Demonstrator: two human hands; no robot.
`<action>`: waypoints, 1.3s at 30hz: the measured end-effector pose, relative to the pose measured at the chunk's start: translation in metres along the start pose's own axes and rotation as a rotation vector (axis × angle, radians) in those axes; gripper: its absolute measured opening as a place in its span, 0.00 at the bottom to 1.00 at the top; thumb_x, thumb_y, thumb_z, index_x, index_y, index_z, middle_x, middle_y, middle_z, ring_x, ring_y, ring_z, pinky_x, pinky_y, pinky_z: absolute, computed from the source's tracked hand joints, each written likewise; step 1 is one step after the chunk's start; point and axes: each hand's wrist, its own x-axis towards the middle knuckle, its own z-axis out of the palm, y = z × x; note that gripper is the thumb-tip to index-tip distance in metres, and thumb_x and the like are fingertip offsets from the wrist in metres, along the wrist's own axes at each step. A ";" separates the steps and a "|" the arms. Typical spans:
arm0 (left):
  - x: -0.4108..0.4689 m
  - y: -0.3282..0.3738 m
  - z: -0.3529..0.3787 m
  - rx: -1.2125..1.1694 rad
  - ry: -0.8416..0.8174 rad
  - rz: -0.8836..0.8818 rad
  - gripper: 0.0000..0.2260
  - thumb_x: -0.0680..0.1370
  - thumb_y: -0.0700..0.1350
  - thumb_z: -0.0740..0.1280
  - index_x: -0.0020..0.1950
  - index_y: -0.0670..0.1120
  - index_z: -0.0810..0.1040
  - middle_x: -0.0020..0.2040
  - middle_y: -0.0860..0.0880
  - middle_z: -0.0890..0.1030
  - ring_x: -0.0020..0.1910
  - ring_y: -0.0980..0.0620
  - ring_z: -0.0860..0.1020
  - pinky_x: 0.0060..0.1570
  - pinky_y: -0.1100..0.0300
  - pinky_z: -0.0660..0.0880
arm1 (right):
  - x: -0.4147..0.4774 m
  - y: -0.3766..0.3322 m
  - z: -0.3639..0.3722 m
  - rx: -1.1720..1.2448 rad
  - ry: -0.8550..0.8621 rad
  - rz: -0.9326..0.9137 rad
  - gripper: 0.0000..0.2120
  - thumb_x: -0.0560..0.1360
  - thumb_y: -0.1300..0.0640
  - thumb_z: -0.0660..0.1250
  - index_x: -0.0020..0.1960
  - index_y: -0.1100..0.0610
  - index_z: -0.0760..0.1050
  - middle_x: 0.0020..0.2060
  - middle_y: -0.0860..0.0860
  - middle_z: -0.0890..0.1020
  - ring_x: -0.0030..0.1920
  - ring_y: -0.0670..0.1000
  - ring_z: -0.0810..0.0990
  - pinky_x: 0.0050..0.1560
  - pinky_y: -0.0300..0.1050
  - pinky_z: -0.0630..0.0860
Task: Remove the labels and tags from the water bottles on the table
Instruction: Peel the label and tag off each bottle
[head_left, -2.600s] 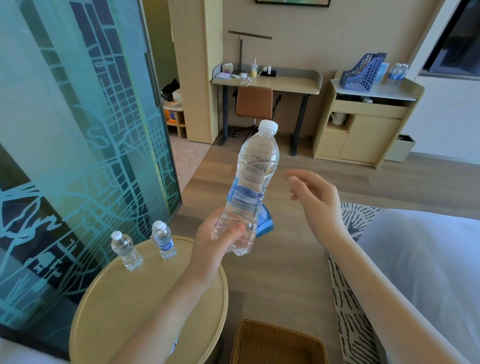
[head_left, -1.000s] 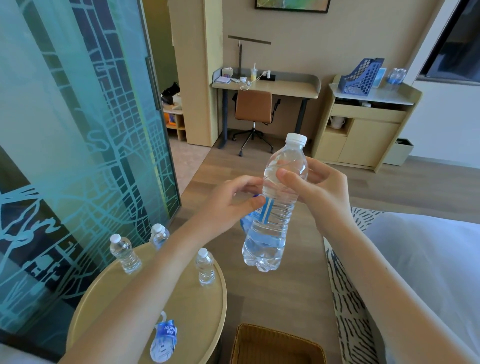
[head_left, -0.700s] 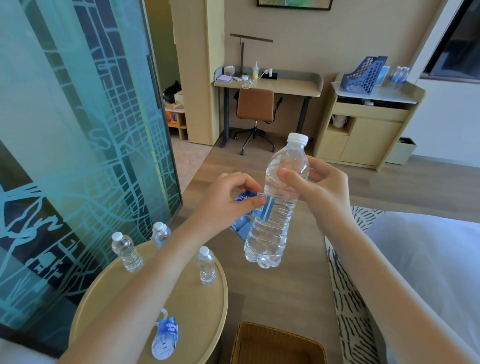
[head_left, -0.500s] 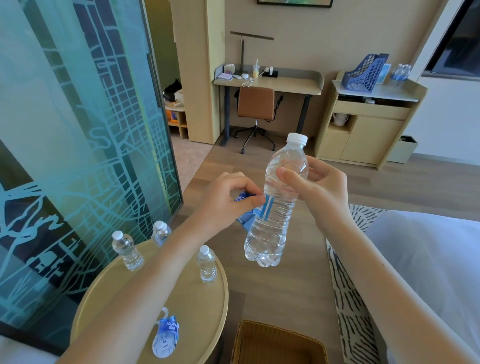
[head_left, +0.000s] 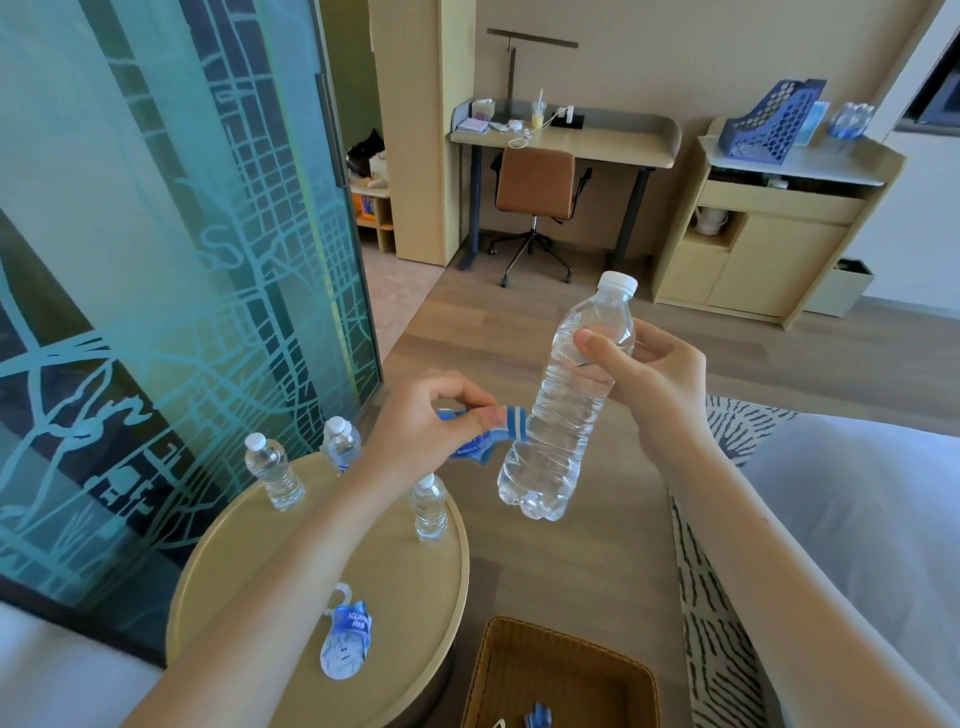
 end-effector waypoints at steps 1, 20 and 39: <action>-0.001 -0.003 -0.003 -0.013 0.001 -0.019 0.04 0.73 0.44 0.76 0.39 0.51 0.85 0.40 0.54 0.84 0.44 0.54 0.81 0.50 0.62 0.75 | 0.000 0.001 0.002 0.002 -0.001 0.005 0.11 0.66 0.52 0.81 0.47 0.51 0.87 0.42 0.52 0.88 0.44 0.52 0.88 0.50 0.53 0.85; -0.110 -0.194 -0.061 -0.126 0.240 -0.646 0.10 0.77 0.39 0.72 0.40 0.54 0.81 0.35 0.59 0.83 0.37 0.62 0.79 0.41 0.67 0.75 | -0.044 0.140 0.110 -0.153 -0.230 0.089 0.30 0.65 0.57 0.83 0.64 0.56 0.77 0.53 0.44 0.85 0.53 0.41 0.84 0.49 0.32 0.79; -0.182 -0.430 -0.009 -0.121 0.357 -1.175 0.02 0.78 0.42 0.69 0.47 0.46 0.78 0.43 0.51 0.80 0.45 0.50 0.78 0.39 0.63 0.73 | -0.102 0.334 0.184 -0.308 -0.143 0.179 0.31 0.65 0.54 0.84 0.64 0.50 0.76 0.57 0.45 0.83 0.57 0.45 0.83 0.52 0.36 0.80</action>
